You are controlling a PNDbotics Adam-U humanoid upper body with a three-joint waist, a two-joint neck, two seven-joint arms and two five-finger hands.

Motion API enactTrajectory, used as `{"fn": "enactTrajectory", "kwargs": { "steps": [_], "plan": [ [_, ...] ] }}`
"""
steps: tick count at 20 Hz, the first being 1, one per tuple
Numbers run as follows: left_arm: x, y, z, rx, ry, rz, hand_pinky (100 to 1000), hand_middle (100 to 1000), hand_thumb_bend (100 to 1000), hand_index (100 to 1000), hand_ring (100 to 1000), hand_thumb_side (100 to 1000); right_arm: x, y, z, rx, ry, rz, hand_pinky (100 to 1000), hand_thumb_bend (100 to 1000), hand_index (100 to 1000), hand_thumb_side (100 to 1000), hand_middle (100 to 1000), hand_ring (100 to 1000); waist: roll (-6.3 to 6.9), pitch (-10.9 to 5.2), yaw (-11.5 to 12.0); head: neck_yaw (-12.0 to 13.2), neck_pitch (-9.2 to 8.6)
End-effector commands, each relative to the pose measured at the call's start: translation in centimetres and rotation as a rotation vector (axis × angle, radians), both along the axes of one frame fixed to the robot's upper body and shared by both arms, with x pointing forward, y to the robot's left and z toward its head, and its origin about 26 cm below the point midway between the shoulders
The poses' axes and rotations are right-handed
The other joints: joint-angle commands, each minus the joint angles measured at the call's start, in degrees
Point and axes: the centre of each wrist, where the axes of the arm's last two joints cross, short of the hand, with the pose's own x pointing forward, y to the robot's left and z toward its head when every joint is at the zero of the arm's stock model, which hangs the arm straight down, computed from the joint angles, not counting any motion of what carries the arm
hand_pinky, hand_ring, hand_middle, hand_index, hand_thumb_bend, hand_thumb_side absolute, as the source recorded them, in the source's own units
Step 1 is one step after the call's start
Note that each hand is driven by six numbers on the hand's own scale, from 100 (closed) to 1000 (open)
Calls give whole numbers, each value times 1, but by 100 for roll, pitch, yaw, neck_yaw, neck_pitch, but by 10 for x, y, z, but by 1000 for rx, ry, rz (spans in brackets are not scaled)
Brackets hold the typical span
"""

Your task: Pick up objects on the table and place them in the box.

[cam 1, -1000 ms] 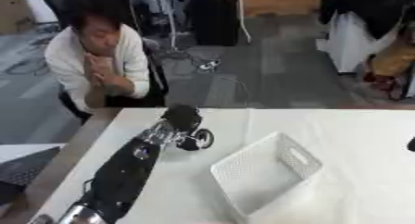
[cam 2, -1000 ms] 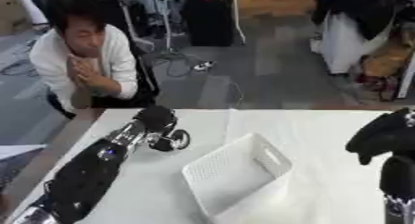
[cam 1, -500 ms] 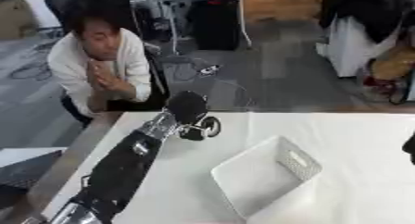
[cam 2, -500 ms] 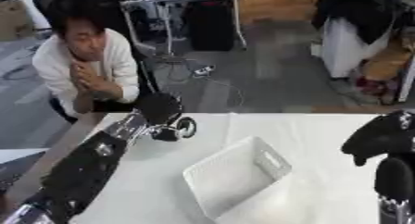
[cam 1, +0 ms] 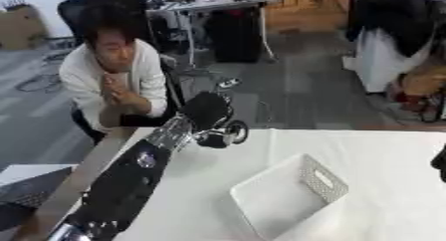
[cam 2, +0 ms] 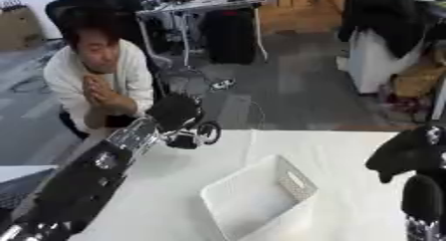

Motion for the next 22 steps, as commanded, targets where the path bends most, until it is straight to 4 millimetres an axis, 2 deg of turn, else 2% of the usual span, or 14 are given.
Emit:
{"fn": "enactTrajectory", "kwargs": {
  "steps": [1,11,22],
  "plan": [
    [-7,3,26,20,-45,-50,100,100,100,294,100,576,-2,1,5,-2,-22,5,188,121,537,615,461,404,-32,-132,26,-33,-49],
    [-28,-15,39,52,0,-210,100,100,100,294,100,589,-2,1,4,-6,-17,3,190,122,537,616,463,406,-39,-215,73,-69,-13],
    [-39,-29,39,77,157,-320,100,100,100,300,100,633,-2,2,3,-7,-18,6,193,122,537,617,464,407,-16,-235,61,-114,-52]
  ]
}}
